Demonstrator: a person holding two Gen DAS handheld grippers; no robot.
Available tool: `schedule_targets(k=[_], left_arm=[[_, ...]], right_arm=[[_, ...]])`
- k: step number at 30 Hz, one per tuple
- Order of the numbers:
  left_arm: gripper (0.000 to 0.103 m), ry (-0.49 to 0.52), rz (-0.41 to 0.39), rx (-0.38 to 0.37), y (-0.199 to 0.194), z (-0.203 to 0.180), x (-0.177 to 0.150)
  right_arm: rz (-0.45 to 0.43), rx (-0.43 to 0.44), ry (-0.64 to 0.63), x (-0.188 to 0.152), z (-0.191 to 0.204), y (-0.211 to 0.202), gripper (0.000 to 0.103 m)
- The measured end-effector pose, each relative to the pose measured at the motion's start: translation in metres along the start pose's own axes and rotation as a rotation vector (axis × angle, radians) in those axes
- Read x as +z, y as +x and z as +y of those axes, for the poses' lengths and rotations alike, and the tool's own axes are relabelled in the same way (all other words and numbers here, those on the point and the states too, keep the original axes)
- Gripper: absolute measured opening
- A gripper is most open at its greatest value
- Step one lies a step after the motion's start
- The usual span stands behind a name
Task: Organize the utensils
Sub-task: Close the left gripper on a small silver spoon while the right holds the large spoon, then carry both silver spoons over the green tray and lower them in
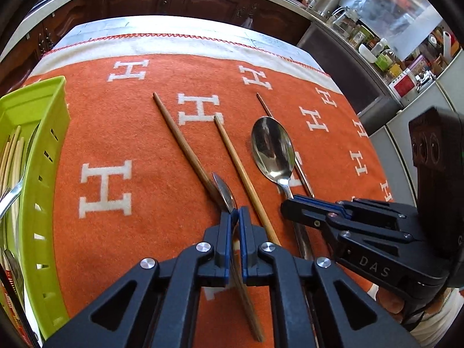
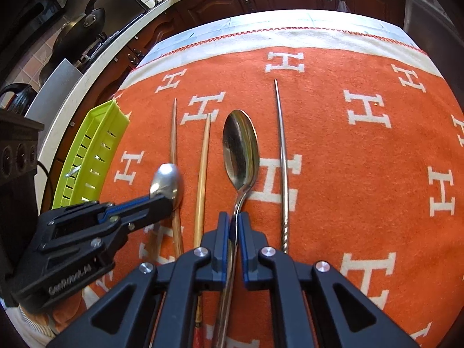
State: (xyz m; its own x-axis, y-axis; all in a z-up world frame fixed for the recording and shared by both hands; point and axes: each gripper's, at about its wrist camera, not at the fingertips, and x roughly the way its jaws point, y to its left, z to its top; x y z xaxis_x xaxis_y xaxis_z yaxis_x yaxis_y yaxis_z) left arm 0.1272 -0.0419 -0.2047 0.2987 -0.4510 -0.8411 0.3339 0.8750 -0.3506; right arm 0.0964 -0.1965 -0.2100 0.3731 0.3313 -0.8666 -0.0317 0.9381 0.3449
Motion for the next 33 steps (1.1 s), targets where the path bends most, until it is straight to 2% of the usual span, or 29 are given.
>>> schedule_targets(k=[5,8,12,17,22,25,29,31,33], left_arm=[[0.007,-0.034,0.001,-0.001,0.006,0.002,-0.001],[0.003,-0.031,-0.012,0.004,0.004,0.000,-0.003],[0.000,-0.088,-0.043,-0.033,-0.010,0.010,-0.005],[0.000,-0.113,-0.101,-0.069,-0.035,0.018,-0.008],[0.000,-0.085,-0.162,-0.047,-0.076,0.016,-0.011],[0.000,-0.070,-0.206,0.004,-0.112,0.020,-0.013],[0.000,-0.040,-0.265,0.168,-0.165,0.031,-0.019],[0.000,-0.012,-0.295,0.301,-0.187,0.039,-0.024],[0.000,-0.038,-0.282,0.358,-0.198,0.055,-0.029]], right_arm=[[-0.023,-0.050,-0.027,0.000,0.007,0.002,0.008],[-0.031,-0.078,-0.049,0.000,0.012,0.002,0.007],[-0.025,-0.024,-0.021,-0.002,0.009,-0.003,0.002],[-0.047,0.018,-0.015,-0.005,0.013,-0.022,0.002],[-0.084,0.074,-0.003,-0.006,0.020,-0.046,0.002],[-0.093,0.122,-0.018,-0.003,0.033,-0.062,0.002],[-0.091,0.200,-0.037,0.010,0.065,-0.075,0.002],[-0.083,0.236,-0.042,0.018,0.083,-0.075,0.002],[-0.079,0.265,-0.047,0.028,0.105,-0.071,0.002]])
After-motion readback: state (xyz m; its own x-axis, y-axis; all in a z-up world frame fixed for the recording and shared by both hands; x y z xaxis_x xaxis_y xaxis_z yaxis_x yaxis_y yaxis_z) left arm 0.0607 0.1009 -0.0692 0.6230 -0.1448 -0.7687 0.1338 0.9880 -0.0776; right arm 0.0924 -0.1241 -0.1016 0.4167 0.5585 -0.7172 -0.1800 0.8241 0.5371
